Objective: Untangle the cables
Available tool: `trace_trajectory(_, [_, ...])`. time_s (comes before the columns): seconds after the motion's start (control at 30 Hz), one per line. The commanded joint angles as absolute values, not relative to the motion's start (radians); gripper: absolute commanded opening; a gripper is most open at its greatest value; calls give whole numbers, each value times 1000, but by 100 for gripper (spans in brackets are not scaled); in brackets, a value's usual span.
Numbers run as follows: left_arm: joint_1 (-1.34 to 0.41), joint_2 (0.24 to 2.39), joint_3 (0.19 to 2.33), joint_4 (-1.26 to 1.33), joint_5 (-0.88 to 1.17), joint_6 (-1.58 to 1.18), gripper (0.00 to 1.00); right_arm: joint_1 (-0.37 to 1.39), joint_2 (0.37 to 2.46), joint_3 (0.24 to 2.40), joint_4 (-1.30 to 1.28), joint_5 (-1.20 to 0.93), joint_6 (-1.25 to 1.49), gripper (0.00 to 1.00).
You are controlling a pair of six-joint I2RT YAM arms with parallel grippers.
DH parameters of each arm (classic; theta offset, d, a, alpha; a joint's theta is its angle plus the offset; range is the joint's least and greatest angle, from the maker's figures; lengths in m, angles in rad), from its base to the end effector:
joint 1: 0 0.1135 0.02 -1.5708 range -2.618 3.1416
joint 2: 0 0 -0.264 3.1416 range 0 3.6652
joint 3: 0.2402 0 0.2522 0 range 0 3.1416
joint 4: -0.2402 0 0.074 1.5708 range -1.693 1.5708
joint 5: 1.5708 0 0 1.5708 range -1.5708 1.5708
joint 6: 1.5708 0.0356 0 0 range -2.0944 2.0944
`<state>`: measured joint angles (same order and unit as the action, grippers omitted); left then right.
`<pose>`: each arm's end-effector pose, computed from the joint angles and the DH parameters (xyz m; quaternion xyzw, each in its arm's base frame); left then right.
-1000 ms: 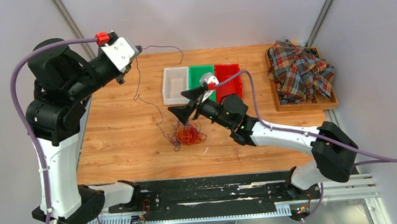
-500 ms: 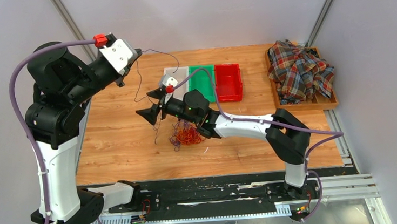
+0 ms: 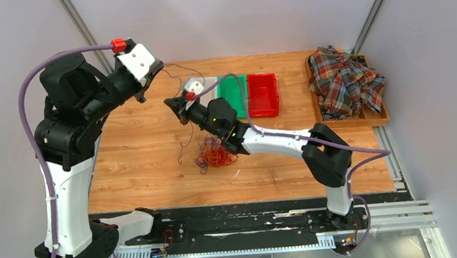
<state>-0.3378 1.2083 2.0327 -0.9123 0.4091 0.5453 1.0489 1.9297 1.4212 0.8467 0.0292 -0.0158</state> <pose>0.1415 -0.0647 0.5716 0.4326 0.5942 -0.0805 0.6732 0.2299 0.3976 0.3302 -0.2831 0.5040 0.3956 0.7137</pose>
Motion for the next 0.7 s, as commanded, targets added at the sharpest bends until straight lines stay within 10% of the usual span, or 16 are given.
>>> trace_trajectory(0.0, [-345, 1190, 1970, -854, 372, 515, 0, 938, 1793, 1402, 896, 47, 51, 1])
trace_trajectory(0.67, [-522, 1455, 1848, -529, 396, 300, 0, 498, 1470, 1153, 749, 6, 205, 1])
